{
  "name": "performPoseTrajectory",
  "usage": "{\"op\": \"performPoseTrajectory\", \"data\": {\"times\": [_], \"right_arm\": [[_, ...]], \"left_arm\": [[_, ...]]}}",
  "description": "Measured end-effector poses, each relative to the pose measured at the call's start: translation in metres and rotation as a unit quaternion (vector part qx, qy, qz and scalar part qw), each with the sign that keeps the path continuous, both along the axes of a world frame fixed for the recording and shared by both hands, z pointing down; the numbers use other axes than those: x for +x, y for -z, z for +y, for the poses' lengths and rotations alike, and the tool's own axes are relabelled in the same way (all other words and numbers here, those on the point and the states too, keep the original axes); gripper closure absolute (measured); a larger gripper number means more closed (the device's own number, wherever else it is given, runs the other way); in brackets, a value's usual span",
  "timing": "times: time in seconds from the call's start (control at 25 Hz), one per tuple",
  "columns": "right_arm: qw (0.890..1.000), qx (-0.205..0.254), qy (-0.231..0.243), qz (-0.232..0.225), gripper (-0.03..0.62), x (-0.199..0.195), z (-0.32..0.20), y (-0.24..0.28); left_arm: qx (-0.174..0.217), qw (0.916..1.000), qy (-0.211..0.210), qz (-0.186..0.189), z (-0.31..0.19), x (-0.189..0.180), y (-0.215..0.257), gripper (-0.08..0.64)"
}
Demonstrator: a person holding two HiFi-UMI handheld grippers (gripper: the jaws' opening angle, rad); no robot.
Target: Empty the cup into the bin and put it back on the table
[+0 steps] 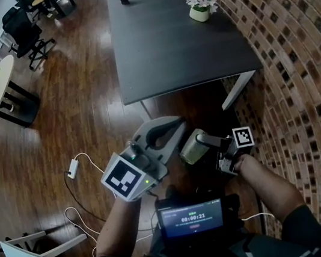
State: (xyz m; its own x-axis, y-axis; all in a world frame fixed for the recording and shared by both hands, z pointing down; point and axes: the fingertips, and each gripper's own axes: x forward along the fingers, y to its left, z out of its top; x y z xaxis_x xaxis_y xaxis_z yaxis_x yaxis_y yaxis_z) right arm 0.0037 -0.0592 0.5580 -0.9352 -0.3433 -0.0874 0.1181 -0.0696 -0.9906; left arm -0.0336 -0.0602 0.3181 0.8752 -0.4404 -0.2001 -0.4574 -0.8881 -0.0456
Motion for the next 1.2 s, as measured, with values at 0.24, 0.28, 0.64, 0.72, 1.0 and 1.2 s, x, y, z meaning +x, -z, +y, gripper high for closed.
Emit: {"op": "performPoseTrajectory", "data": {"times": [0.24,0.28,0.64,0.72,1.0,1.2], "right_arm": [[1.000,-0.006,-0.018,-0.018,0.204,0.002,-0.004,0.001],[1.000,-0.007,-0.020,-0.017,0.204,0.002,-0.003,0.001],[0.999,-0.011,-0.031,-0.020,0.204,0.007,-0.003,0.001],[0.999,-0.009,-0.034,-0.020,0.204,0.008,-0.004,0.001],[0.999,-0.015,-0.045,-0.024,0.204,0.013,-0.006,-0.002],[0.998,-0.021,-0.056,-0.031,0.204,0.017,-0.010,0.000]], "left_arm": [[0.000,1.0000,0.001,0.001,0.000,-0.002,0.001,0.566],[0.001,1.0000,0.001,0.001,0.000,-0.002,0.001,0.566],[-0.002,1.0000,-0.001,0.002,0.003,-0.002,0.005,0.566],[-0.002,1.0000,-0.002,0.003,0.003,0.000,0.005,0.566],[-0.003,1.0000,-0.004,0.001,0.004,0.000,0.003,0.566],[-0.005,1.0000,-0.002,-0.003,0.003,0.001,0.003,0.566]]}}
